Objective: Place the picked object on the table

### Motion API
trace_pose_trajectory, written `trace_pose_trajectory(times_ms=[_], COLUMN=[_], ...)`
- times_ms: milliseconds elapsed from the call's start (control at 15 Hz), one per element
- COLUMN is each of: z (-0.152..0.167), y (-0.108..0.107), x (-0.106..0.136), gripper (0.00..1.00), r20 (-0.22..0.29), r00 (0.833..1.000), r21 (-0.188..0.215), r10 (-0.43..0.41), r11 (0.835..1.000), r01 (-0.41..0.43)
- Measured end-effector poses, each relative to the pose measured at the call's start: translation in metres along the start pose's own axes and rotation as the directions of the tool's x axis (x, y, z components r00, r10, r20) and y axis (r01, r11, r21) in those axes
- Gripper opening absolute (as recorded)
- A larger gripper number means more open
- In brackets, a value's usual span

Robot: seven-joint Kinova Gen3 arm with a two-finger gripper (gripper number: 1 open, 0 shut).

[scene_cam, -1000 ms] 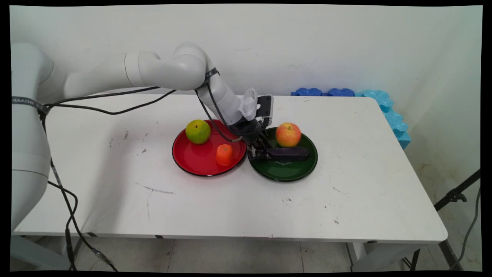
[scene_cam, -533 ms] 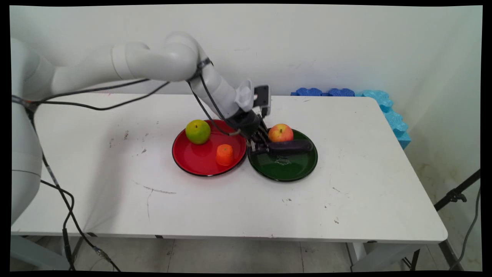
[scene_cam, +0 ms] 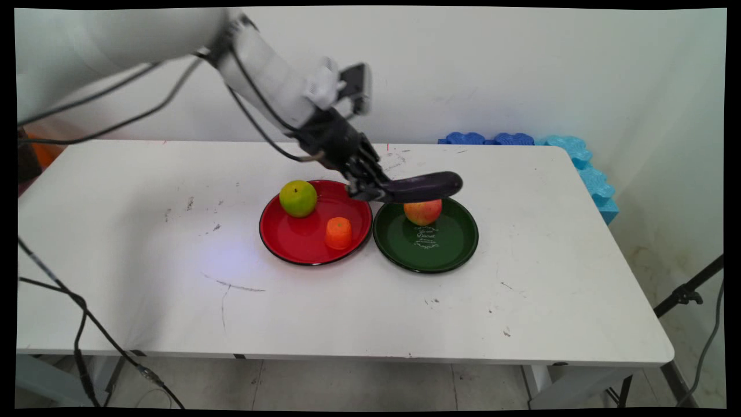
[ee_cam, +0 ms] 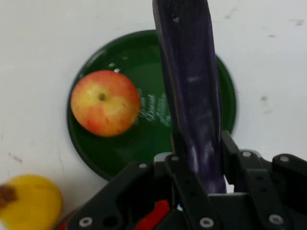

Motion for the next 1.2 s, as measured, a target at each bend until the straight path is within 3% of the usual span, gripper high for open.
trace_pose_trajectory(times_ms=[200, 467, 867, 1200], z=[-0.038, -0.061, -0.036, -0.001], y=[0.022, 0.055, 0.095, 0.112], x=[-0.016, -0.043, -0.073, -0.092], gripper=[0.0, 0.0, 0.0, 0.0], r20=[-0.001, 0.032, 0.095, 0.113], r00=[1.0, 0.998, 0.98, 0.979], r21=[-0.033, -0.068, -0.087, -0.109], r10=[-0.022, -0.063, -0.173, -0.171], r11=[0.999, 0.996, 0.98, 0.977], r01=[0.022, 0.065, 0.181, 0.184])
